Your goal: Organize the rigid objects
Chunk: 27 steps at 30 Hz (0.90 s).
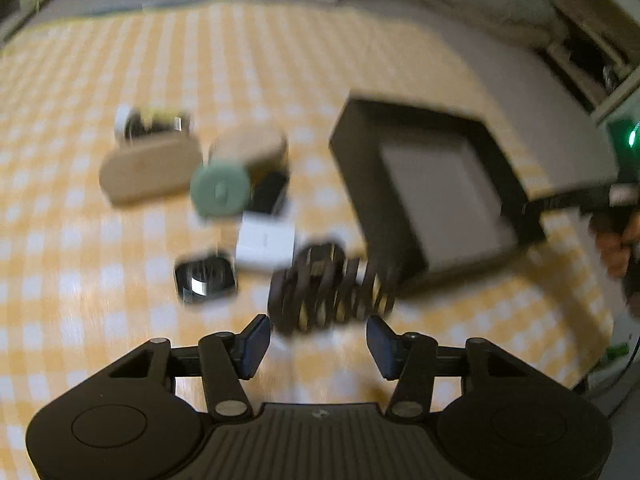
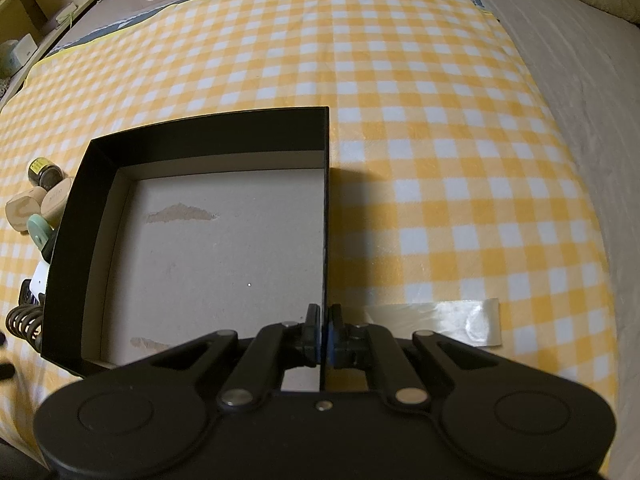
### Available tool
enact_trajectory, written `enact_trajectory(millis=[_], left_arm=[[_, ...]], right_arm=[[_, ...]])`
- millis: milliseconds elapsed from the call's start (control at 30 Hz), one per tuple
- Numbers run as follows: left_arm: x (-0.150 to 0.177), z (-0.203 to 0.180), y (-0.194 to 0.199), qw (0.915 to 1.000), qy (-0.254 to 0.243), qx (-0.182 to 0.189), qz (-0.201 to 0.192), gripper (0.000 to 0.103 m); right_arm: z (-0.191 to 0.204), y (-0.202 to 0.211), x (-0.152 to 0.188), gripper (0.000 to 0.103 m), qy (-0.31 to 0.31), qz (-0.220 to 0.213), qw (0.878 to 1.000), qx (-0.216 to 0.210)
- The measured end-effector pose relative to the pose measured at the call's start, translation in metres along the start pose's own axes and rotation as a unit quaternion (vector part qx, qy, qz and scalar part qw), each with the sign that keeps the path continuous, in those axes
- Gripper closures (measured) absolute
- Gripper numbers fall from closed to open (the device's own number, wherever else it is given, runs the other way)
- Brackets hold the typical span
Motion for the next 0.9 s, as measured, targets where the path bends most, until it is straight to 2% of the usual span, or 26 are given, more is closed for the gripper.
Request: enact_trajectory(millis=[100, 200, 300, 400, 600, 767, 900], left_arm=[[-0.019, -0.001, 0.002, 0.9992, 0.009, -0.018, -0.033, 0.048], [-0.035, -0.005, -0.014, 0.9981, 0.010, -0.044, -0.042, 0.048], [-0.043, -0.003, -0.027, 0.9965, -0.005, -0.075, -0.035, 0.047], [-0.040, 0.005, -0.040, 0.9953, -0.020, -0.094, -0.007, 0.047], [-0.018, -0.005, -0.024, 0.9980, -0.034, -0.054, 0.005, 0.047], [0.016, -0.012, -0.013, 0.9985, -0.035, -0.022, 0.035, 0.047], [0.033, -0.016, -0.016, 0.9982, -0.024, -0.011, 0.054, 0.047]], right_arm=[[0.000, 0.000, 0.000, 0.099, 0.000, 0.000, 1.000, -0.001], [0.001, 0.000, 0.000, 0.099, 0.000, 0.000, 1.000, -0.001], [0.000, 0.000, 0.000, 0.099, 0.001, 0.000, 1.000, 0.000], [0.003, -0.001, 0.001, 0.099, 0.001, 0.000, 1.000, -0.002], [-0.002, 0.001, -0.001, 0.098, 0.001, 0.001, 1.000, 0.000], [0.001, -0.001, -0.001, 0.098, 0.003, 0.002, 1.000, 0.001], [0.008, -0.003, 0.005, 0.099, 0.007, 0.004, 1.000, 0.005]])
Point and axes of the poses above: each gripper's, at about its wrist camera, not at the fingertips, and y roughly against the way its jaws point, z to its left, x to its underside, the point moved 7 cm from there along -y, roughly the way its jaws point, and after that the axes turned 5 degrees about x, right-handed, at the moved point
